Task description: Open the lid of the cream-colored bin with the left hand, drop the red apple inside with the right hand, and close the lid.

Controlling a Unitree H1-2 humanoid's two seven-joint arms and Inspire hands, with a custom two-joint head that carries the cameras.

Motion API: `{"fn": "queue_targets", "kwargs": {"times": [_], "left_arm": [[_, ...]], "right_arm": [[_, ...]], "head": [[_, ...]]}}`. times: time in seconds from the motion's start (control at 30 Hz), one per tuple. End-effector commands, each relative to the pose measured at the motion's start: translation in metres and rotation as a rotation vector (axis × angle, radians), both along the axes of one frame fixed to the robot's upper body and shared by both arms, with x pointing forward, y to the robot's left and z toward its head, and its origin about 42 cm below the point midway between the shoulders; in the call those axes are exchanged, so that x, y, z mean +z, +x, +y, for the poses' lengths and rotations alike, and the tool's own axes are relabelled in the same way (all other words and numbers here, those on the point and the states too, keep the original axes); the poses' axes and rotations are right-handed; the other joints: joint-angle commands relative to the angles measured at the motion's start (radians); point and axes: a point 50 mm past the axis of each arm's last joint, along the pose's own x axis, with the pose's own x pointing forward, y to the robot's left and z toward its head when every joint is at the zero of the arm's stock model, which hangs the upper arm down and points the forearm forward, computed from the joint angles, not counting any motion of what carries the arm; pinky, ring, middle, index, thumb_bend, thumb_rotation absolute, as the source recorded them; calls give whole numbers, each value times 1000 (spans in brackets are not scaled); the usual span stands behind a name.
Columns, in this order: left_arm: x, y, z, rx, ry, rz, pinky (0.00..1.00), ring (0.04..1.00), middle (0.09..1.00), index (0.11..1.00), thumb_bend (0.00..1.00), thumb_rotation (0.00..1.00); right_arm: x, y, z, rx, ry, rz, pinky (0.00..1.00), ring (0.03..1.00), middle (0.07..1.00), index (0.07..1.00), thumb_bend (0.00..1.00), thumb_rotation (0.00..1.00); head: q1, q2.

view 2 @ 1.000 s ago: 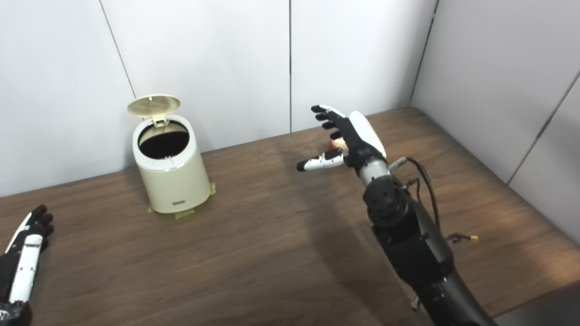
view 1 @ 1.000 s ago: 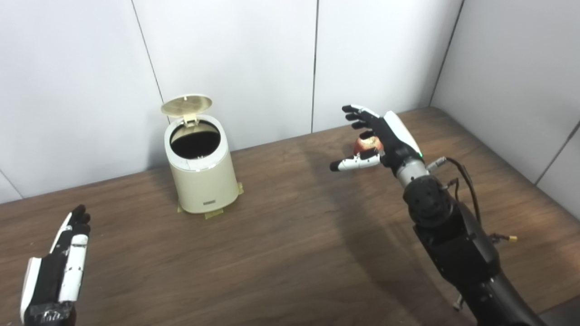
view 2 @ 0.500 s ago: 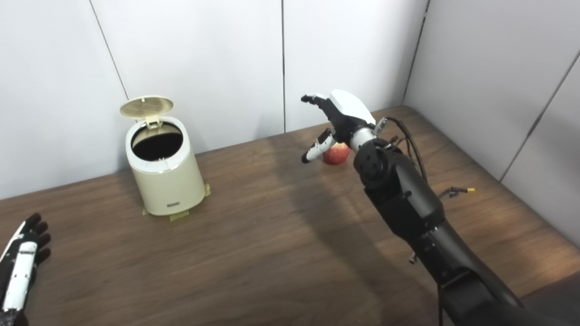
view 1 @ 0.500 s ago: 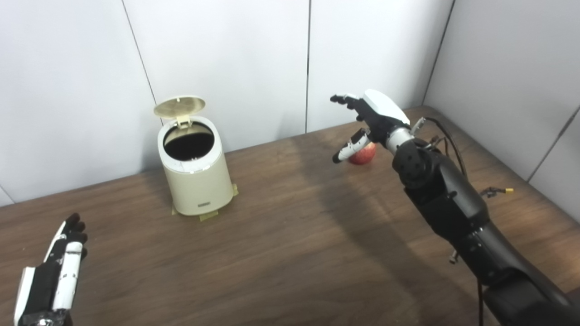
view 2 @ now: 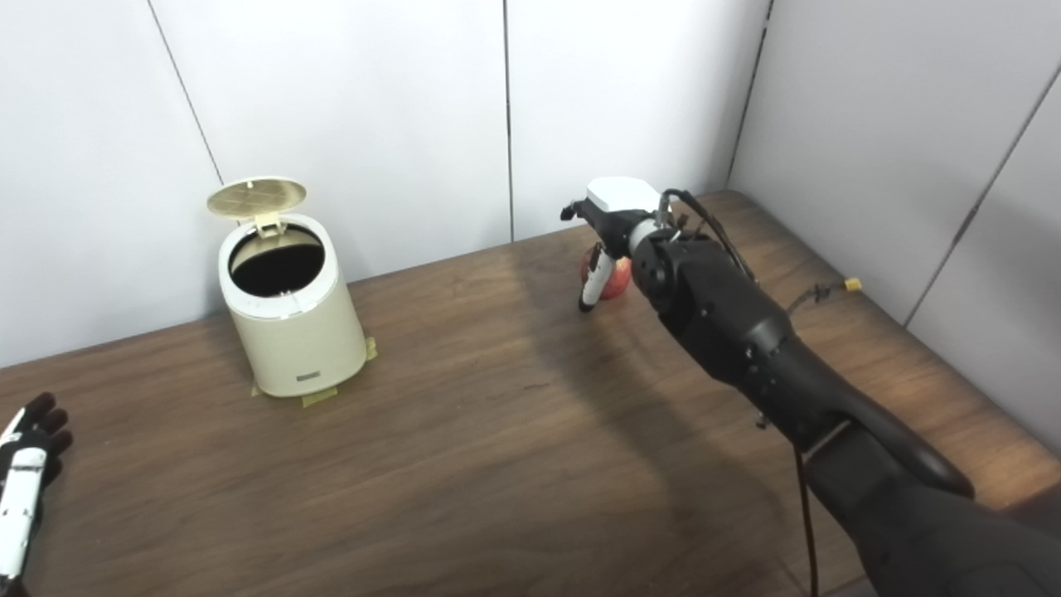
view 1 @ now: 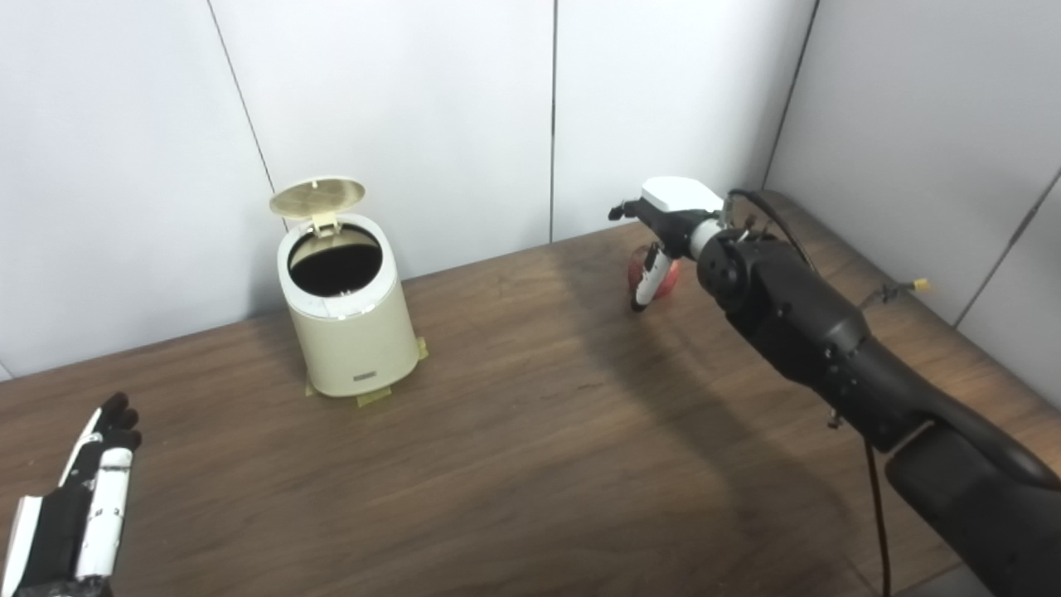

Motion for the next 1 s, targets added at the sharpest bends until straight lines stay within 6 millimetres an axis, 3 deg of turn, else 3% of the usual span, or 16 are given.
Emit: {"fn": "queue_targets", "kwargs": {"times": [0.0, 0.4, 0.97], "left_arm": [[16, 2, 0, -6, 11, -62, 973, 952, 959, 976, 250, 934], [18, -1, -2, -16, 12, -69, 999, 962, 966, 981, 242, 962], [20, -6, 0, 0, 33, -76, 1000, 964, 956, 972, 292, 941]], "right_arm": [[42, 13, -7, 5, -70, -81, 819, 909, 872, 830, 965, 134], [37, 26, -16, -28, -99, -16, 829, 918, 890, 840, 940, 130], [10, 21, -19, -17, -103, 35, 785, 899, 871, 821, 934, 135]], "head": [[0, 1], [6, 9], [21, 16]]}}
